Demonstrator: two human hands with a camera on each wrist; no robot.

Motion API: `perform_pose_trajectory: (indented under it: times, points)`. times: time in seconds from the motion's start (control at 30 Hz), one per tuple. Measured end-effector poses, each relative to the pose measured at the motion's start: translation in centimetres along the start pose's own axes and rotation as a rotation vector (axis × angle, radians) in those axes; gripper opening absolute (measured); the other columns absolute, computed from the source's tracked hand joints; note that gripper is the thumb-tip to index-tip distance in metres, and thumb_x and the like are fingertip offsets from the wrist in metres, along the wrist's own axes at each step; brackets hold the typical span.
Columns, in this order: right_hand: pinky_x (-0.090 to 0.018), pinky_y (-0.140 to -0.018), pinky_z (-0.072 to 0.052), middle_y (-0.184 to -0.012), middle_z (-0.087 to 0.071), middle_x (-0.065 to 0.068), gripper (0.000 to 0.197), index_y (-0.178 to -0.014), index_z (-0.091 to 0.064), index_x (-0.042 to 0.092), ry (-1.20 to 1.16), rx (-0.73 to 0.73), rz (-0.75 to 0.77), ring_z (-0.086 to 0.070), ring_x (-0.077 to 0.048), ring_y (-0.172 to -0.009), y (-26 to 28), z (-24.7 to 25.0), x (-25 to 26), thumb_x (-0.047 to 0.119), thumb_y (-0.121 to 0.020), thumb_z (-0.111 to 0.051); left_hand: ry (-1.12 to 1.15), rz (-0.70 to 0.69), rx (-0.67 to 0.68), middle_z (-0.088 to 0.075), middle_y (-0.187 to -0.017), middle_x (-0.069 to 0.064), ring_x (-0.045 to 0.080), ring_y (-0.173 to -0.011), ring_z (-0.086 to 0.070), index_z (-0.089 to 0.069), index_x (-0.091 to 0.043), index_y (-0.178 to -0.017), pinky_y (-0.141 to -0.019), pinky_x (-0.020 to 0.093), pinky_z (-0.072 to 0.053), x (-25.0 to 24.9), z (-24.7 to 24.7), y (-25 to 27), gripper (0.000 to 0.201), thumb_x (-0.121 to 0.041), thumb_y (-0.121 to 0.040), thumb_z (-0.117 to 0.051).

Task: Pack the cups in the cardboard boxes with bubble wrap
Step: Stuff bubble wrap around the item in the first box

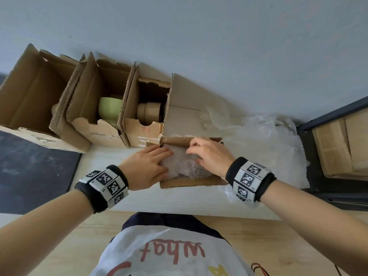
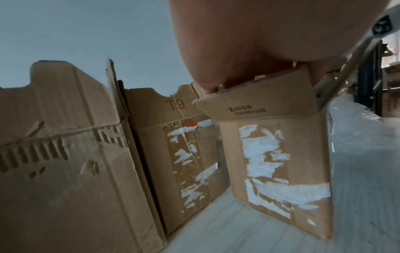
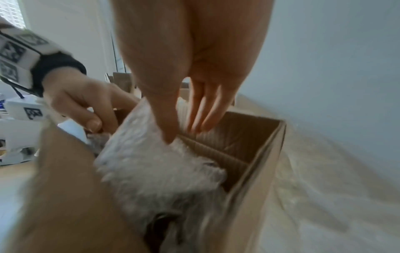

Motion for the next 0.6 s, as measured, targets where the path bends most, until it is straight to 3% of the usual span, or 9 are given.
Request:
perform_pose_trajectory:
  times: [0.07,0.17,0.27,0.37,0.47,0.53,0.6]
  points:
    - [-0.039,-0.086,-0.049,-0.12,-0.059,0.0,0.027,-0.115,-0.067,0.019,-0.021,0.188,0.056,-0.056,-0.02,-0.107,0.4,-0.7,0.2,0.011,-0.092,-0.054,-0.052,-0.031,0.088,-0.055,-0.134,0.009,0.026,-0.128,-0.047,-0.073,-0.032,-0.097,-0.114,0.046,-0.026,0.1,-1.0,0.0,0.049,-0.046,-0.096,-0.026]
    - [-0.039,-0.098,-0.044,-0.133,-0.054,-0.001,0.039,-0.125,-0.062,0.02,0.016,0.524,0.071,-0.05,-0.023,-0.12,1.2,-3.0,0.7,0.007,-0.094,-0.043,-0.058,-0.056,0.213,-0.04,-0.147,0.007,0.026,-0.14,-0.027,-0.061,-0.034,-0.119,-0.119,0.045,-0.001,0.5,-2.9,0.3,0.05,-0.049,-0.099,-0.017]
    - [-0.043,-0.104,-0.039,-0.148,-0.035,-0.005,0.051,-0.138,-0.047,0.028,0.126,0.681,0.092,-0.038,-0.03,-0.132,1.4,-4.9,1.6,0.004,-0.095,-0.038,-0.089,-0.075,0.244,-0.041,-0.146,0.006,0.026,-0.141,-0.024,-0.055,-0.036,-0.122,-0.118,0.045,0.003,0.7,-3.4,0.3,0.051,-0.049,-0.098,-0.012]
    - [-0.046,-0.104,-0.037,-0.155,-0.018,-0.005,0.058,-0.146,-0.028,0.037,0.261,0.735,0.115,-0.026,-0.031,-0.138,1.3,-6.2,2.0,0.013,-0.095,-0.043,-0.093,-0.088,0.213,-0.054,-0.129,0.007,0.028,-0.132,-0.038,-0.053,-0.029,-0.117,-0.118,0.044,-0.01,0.6,-2.8,0.0,0.053,-0.046,-0.096,-0.007]
    - [-0.048,-0.114,-0.023,-0.159,-0.005,-0.005,0.065,-0.149,-0.017,0.037,0.348,0.736,0.129,-0.012,-0.027,-0.145,1.5,-6.9,1.9,0.018,-0.095,-0.048,-0.15,-0.108,0.208,-0.069,-0.103,0.009,0.03,-0.107,-0.06,-0.066,-0.026,-0.094,-0.108,0.038,-0.036,-0.4,-2.2,-0.3,0.053,-0.044,-0.096,-0.017]
    - [-0.046,-0.114,-0.024,-0.159,-0.009,-0.004,0.064,-0.148,-0.021,0.035,0.291,0.682,0.113,-0.015,-0.026,-0.144,1.4,-6.5,2.0,0.015,-0.094,-0.049,-0.181,-0.105,0.219,-0.07,-0.104,0.01,0.03,-0.106,-0.06,-0.067,-0.025,-0.094,-0.108,0.038,-0.036,-0.8,-2.6,-0.6,0.054,-0.042,-0.096,-0.017]
    - [-0.041,-0.104,-0.037,-0.154,-0.024,-0.001,0.061,-0.145,-0.031,0.031,0.163,0.559,0.051,-0.031,-0.027,-0.138,1.1,-5.1,1.5,0.006,-0.092,-0.046,-0.135,-0.054,0.235,-0.064,-0.115,0.011,0.03,-0.117,-0.052,-0.061,-0.021,-0.106,-0.114,0.038,-0.024,-0.4,-3.2,-0.9,0.049,-0.041,-0.097,-0.017]
Point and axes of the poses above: each hand's wrist, its own y-axis away from the middle knuckle, its own z-axis out of the back of the hand, x = y × z, the point moved 8 cm from there along -y, towards the middle knuckle
